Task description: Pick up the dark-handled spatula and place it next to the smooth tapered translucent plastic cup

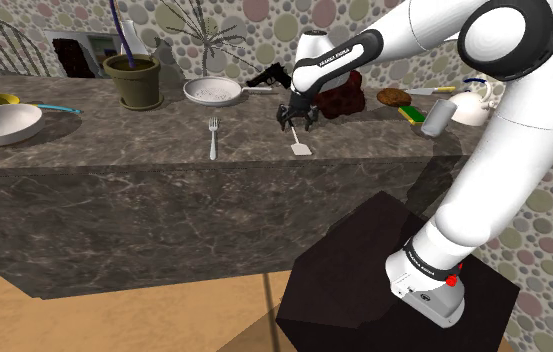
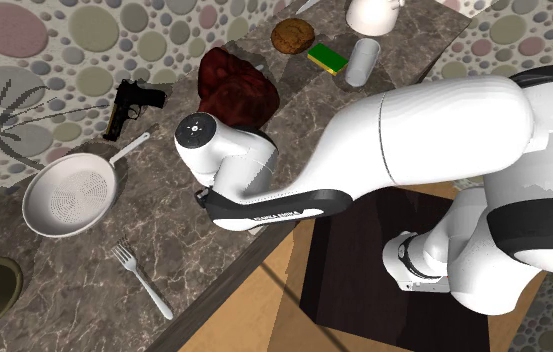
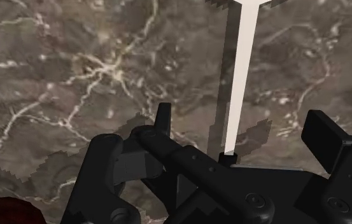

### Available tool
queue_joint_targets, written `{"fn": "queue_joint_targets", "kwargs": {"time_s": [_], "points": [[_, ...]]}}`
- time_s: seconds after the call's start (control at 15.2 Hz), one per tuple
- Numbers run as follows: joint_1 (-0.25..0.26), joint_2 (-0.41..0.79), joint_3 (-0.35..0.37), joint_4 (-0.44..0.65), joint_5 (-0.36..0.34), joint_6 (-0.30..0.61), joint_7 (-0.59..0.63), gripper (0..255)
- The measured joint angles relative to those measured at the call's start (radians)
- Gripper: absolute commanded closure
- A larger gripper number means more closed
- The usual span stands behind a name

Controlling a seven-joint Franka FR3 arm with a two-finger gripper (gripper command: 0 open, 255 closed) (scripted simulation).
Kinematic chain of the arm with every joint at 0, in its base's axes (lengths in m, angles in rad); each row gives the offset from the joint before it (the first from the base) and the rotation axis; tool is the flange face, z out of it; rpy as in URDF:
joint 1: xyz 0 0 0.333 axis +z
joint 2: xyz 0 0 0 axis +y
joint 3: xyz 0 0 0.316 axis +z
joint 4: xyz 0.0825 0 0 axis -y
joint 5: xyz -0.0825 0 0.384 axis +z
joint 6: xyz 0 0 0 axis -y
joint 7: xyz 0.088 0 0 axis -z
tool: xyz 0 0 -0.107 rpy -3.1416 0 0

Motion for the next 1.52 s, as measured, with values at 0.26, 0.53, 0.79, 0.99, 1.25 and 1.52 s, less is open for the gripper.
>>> {"fn": "queue_joint_targets", "kwargs": {"time_s": [0.26, 0.53, 0.79, 0.99, 1.25, 1.52], "points": [[0.0, 0.0, 0.0, 0.0, 0.0, 0.0, 0.0, 255], [0.0, 0.0, 0.0, 0.0, 0.0, 0.0, 0.0, 255], [0.0, -0.008, 0.0, 0.008, 0.001, -0.016, -0.001, 255], [-0.001, -0.029, 0.001, 0.021, 0.004, -0.049, -0.004, 255], [0.0, -0.055, 0.002, 0.041, 0.007, -0.096, -0.005, 255], [0.0, -0.077, 0.003, 0.071, 0.009, -0.148, -0.008, 255]]}}
